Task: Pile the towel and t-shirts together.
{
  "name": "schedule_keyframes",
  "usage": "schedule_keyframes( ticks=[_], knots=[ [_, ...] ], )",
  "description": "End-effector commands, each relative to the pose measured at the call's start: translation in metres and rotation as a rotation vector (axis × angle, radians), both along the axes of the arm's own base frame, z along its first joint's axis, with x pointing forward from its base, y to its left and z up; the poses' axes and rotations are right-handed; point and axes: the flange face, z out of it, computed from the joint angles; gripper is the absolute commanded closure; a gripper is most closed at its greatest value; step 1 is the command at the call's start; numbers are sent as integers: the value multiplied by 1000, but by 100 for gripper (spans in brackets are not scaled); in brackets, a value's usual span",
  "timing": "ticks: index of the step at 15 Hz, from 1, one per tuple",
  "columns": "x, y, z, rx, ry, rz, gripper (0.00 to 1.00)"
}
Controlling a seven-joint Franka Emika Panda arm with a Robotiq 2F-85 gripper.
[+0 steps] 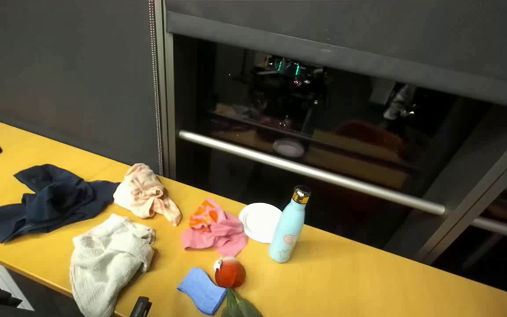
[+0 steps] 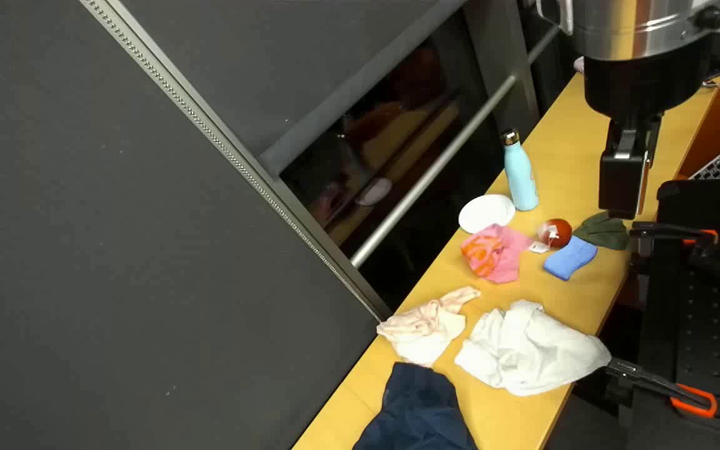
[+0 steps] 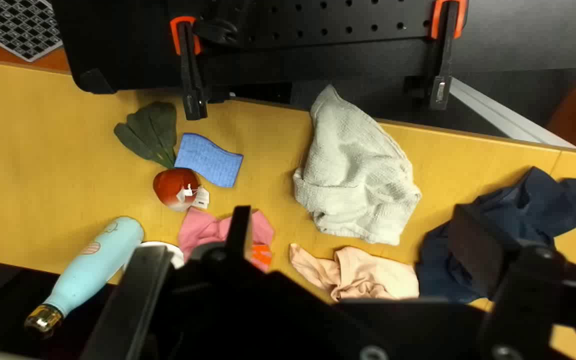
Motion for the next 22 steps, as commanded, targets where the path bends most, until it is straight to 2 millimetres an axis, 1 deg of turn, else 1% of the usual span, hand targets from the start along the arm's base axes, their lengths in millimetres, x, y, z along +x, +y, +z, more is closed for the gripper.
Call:
schedule_keyframes(
  ticks=[1,6,7,8,10,12,13,15,17,20,22],
  knots=[
    [0,0,1,0,1,0,0],
    [0,0,1,0,0,0,0],
    [12,-1,-2,-11,-5,-9,0],
    [32,-3,-7,-25,-3,-16,0],
    [68,-8,-12,-64,-60,-6,0],
    [97,-11,-19,-92,-120,-5,0],
    [114,-12,-26,-101,-142,-5,0],
    [143,-10,-47,-115,-175,-3,0],
    [170,-5,-72,-139,-189,-12,0],
    [210,-6,-117,-142,-192,-53,0],
    [232,-6,-155,-140,-174,-60,0]
  ],
)
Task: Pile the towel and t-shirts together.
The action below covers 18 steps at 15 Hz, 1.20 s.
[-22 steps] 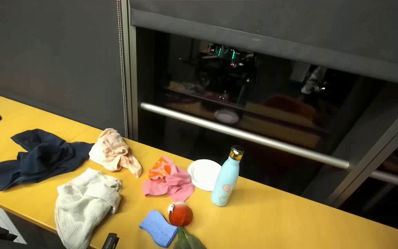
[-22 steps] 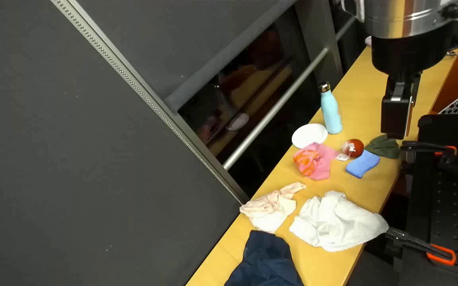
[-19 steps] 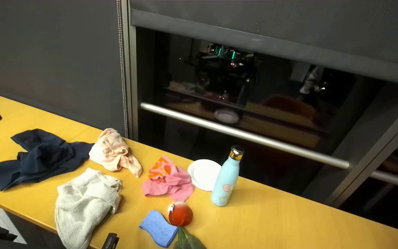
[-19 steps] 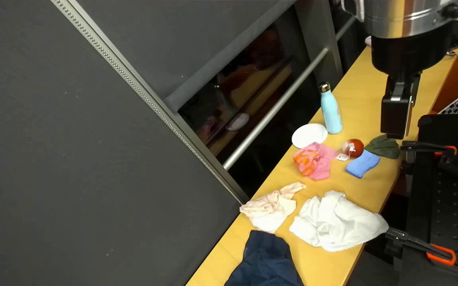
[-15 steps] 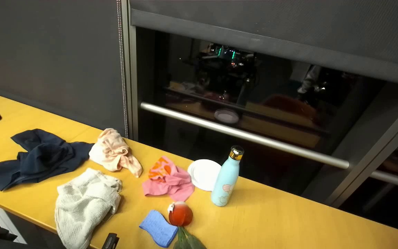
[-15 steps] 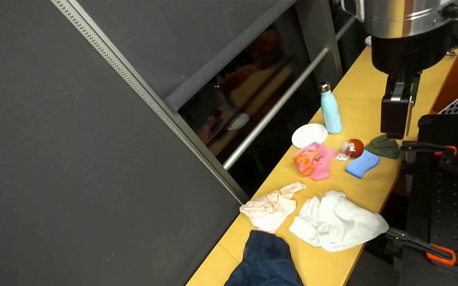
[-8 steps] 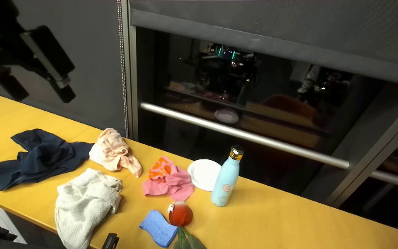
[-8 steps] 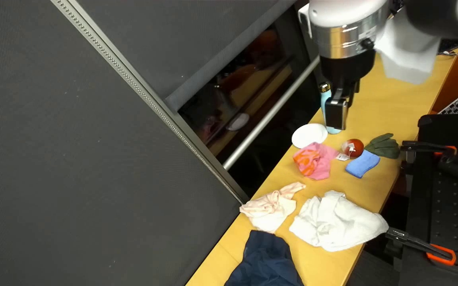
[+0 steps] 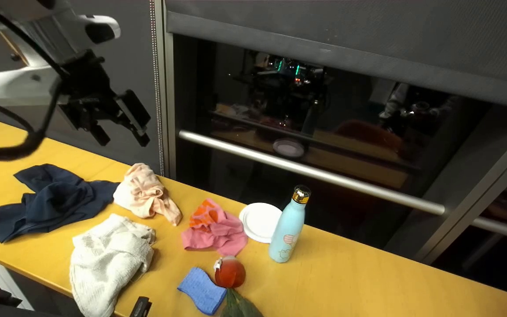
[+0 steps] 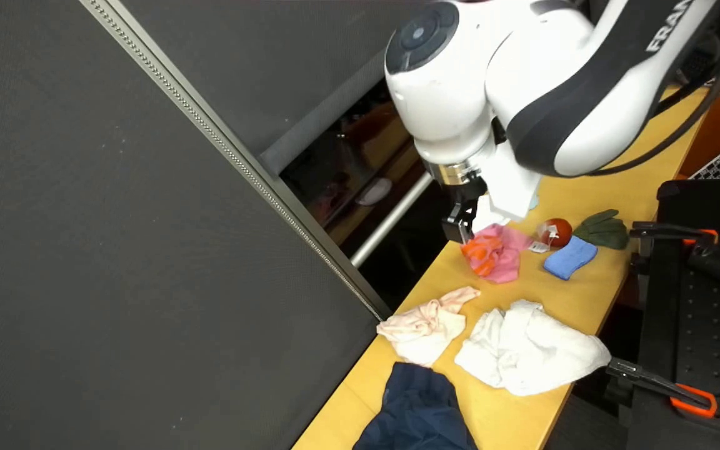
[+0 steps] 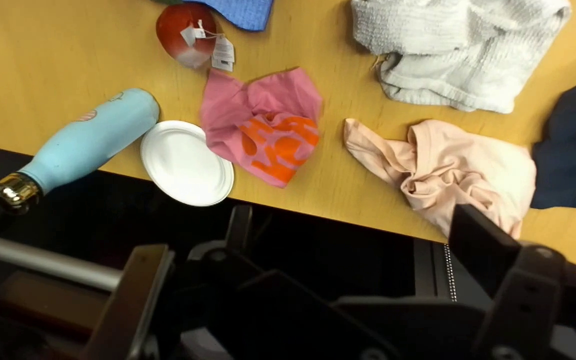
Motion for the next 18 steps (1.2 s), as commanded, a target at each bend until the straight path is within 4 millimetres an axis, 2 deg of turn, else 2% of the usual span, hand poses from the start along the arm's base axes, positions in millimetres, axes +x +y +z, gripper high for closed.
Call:
schedule_keyframes(
  ticks=[1,3,5,7,9,13,16,18],
  knots=[
    [51,-1,-65,20,10,-20,0],
    [66,2,-106,15,32,-30,0],
    [81,13,-142,17,43,-30,0],
    [97,24,-166,10,46,-24,0],
    [114,36,-177,-4,26,-40,0],
    [148,45,-180,-29,-19,-62,0],
    [167,53,-198,-30,-30,-56,0],
    [169,56,-197,5,-30,-50,0]
  ],
)
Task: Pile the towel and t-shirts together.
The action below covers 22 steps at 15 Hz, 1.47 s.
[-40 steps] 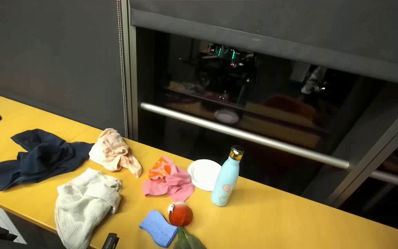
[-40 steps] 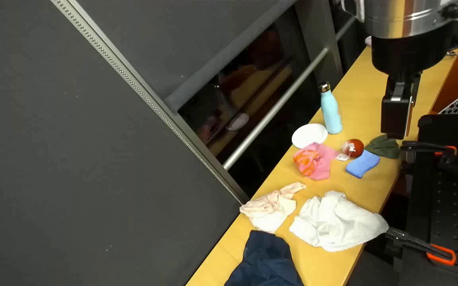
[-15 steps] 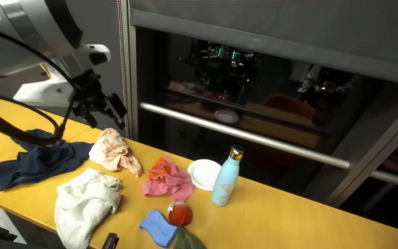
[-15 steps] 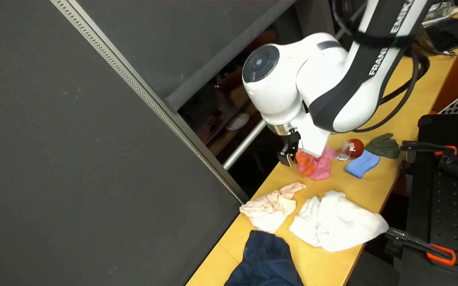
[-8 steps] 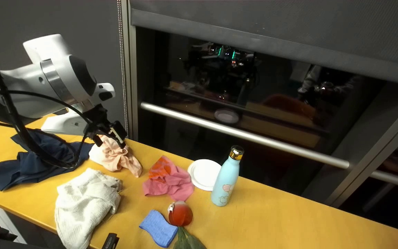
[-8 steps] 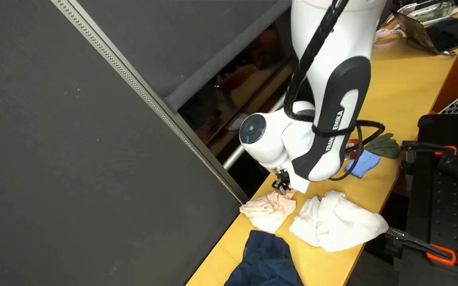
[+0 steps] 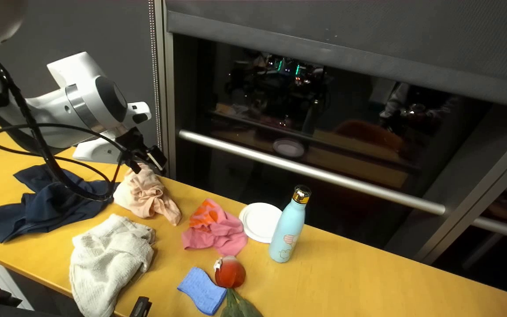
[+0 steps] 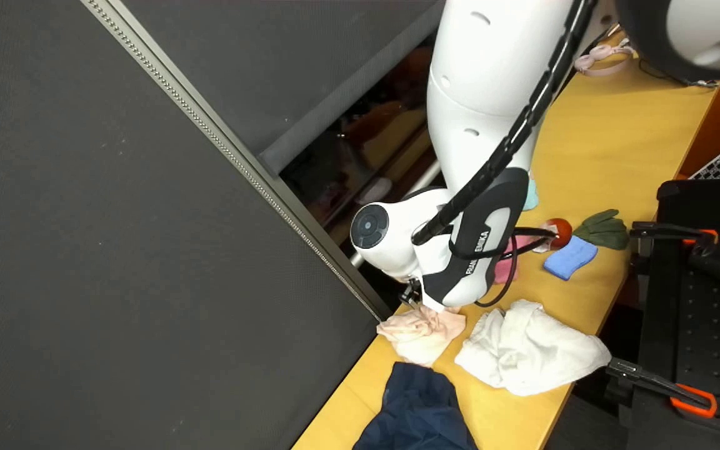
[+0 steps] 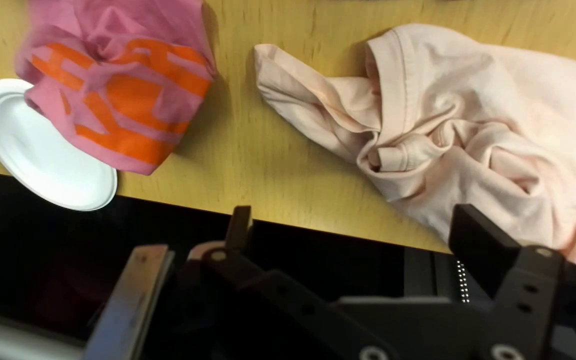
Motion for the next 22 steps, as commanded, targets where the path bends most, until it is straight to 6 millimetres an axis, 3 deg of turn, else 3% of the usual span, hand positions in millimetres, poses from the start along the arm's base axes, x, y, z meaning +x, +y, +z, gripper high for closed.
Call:
schedule_keyframes(
  ticks=[1,6,12,15,21,22],
  knots=[
    [4,2,-5,7,1,1,0],
    [5,1,-20,40,-25,-47,0],
    [30,12,-36,71,-137,-125,0],
    [44,28,-48,91,-153,-118,0],
    [54,60,-80,143,-151,-96,0],
    [54,61,-83,149,-153,-96,20]
  ],
)
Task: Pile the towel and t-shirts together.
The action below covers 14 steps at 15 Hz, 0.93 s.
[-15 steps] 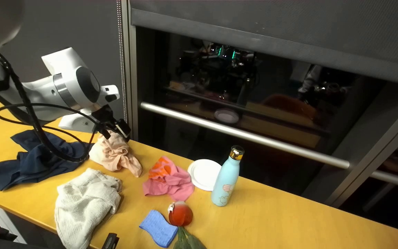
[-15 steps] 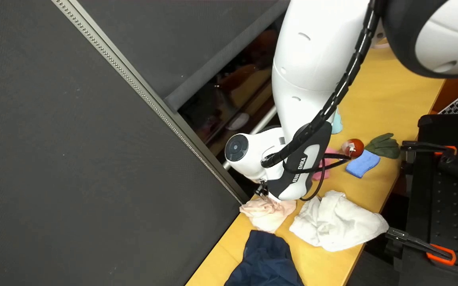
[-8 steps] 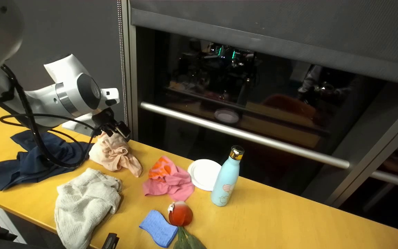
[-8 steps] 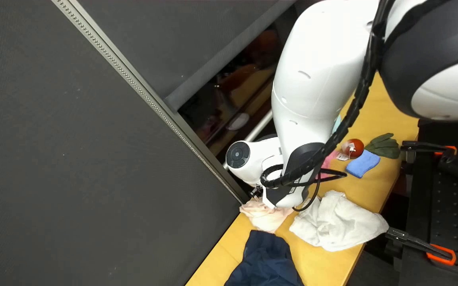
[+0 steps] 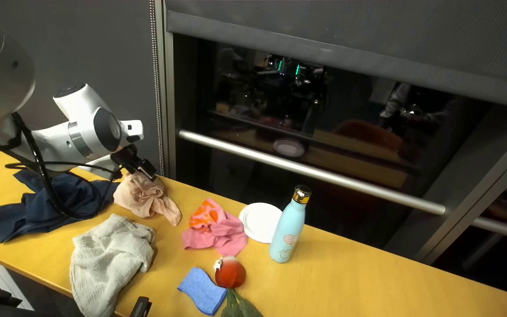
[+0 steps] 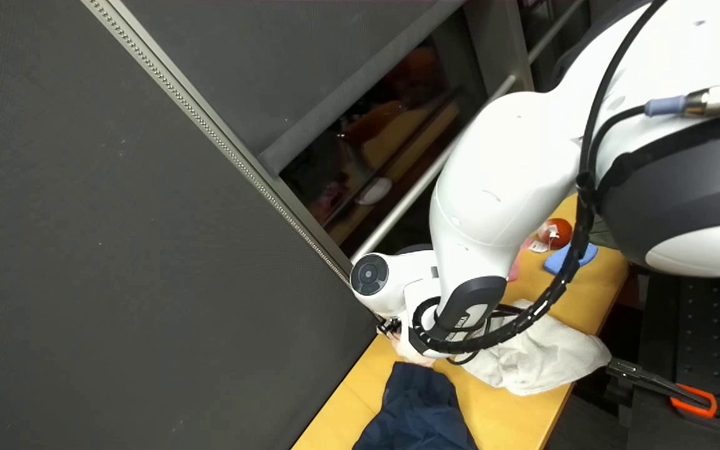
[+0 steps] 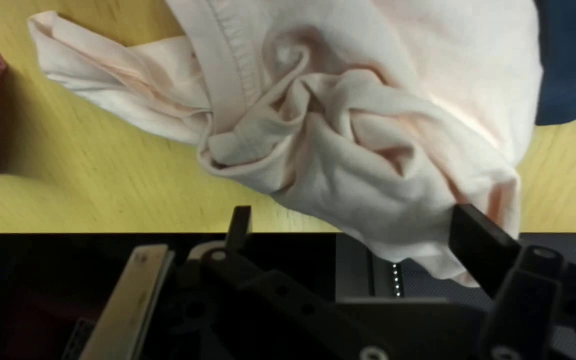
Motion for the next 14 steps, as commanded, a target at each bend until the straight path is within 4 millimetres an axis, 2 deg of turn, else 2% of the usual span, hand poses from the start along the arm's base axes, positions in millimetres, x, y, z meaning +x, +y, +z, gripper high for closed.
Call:
schedule_keyframes(
  ticks=[1,7,10,11,14],
  knots=[
    [10,10,-11,24,-7,3,26],
    [10,11,-21,36,-13,-9,73],
    [12,11,-7,48,-21,-21,95],
    [15,10,1,64,-27,-21,99],
    [27,4,33,90,-53,-26,98]
  ],
)
